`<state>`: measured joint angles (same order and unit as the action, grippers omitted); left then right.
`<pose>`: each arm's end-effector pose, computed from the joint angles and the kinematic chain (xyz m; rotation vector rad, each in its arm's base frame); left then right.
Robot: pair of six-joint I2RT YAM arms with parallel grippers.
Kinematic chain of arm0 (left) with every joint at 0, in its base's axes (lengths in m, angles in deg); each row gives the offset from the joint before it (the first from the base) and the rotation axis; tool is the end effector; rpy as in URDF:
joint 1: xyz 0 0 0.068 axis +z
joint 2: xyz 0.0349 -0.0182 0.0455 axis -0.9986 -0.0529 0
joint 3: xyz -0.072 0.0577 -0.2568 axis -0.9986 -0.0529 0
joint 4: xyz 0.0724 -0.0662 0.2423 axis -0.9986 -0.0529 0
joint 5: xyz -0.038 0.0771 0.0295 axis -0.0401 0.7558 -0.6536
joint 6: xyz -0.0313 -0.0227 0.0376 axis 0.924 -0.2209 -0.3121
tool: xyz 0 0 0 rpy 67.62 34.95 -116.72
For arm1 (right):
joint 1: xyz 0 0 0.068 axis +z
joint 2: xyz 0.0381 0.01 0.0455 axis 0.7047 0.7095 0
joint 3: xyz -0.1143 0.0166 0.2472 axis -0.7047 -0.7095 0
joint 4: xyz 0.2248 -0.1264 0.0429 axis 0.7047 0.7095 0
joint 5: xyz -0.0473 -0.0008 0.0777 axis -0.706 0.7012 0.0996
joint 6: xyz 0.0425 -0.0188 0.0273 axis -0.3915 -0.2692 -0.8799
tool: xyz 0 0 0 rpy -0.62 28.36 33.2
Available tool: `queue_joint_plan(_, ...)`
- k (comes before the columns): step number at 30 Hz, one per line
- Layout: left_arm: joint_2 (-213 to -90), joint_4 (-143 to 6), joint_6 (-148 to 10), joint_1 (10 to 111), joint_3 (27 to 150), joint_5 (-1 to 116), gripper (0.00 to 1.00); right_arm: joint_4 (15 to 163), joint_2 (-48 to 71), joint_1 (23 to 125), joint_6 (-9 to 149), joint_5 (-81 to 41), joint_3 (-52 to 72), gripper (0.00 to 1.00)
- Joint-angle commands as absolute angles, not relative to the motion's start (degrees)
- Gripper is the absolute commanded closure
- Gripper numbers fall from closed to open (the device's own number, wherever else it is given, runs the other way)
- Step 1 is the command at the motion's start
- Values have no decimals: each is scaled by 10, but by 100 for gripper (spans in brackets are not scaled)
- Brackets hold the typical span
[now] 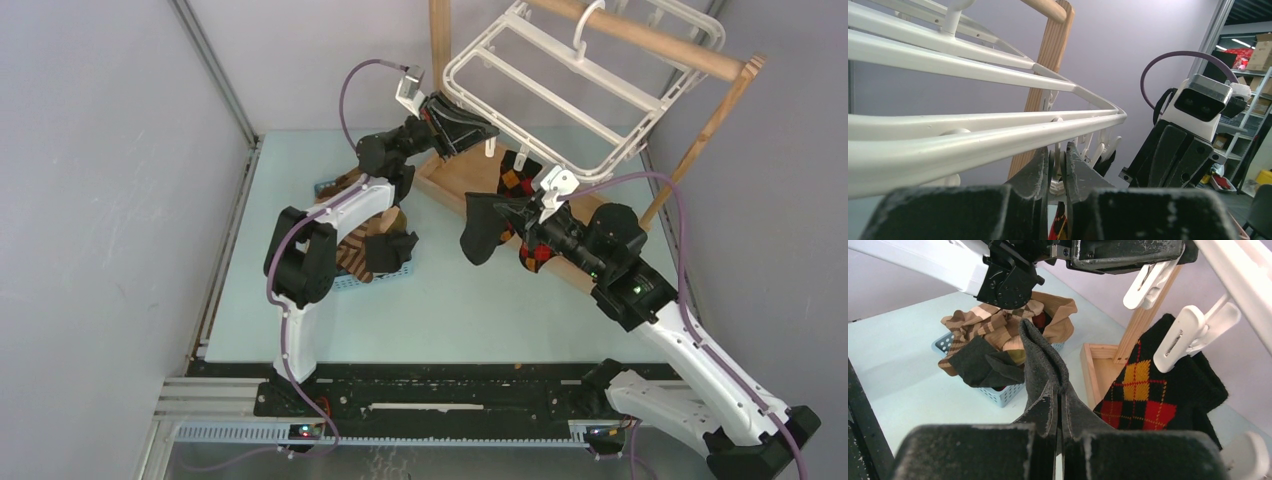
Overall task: Clip the socks to the hanger
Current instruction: Open the clamp at the hanger, then clamp the sock onto the hanger.
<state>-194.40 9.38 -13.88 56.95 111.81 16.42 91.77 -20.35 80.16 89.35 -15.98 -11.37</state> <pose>0.3716 -0.2459 0.3910 0.7274 0.8889 -1.7693 0.1545 0.1186 0.3971 -0.7836 1.3540 0.4732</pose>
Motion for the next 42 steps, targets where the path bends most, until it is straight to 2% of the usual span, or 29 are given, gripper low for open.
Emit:
queue_joint_plan(1, -1920, 106, -126, 572, 1145, 150, 100, 893, -193, 810, 896, -172, -86, 100)
queue_joint_plan(17, -1928, 105, -94, 573, 1155, 138, 100, 861, -188, 805, 845, -192, -96, 99)
queue_joint_plan(26, -1941, 110, -61, 573, 1174, 111, 100, 841, -166, 809, 848, -253, -98, 99)
queue_joint_plan(42, -1952, 117, -62, 569, 1185, 85, 100, 782, -133, 812, 782, -251, -95, 98)
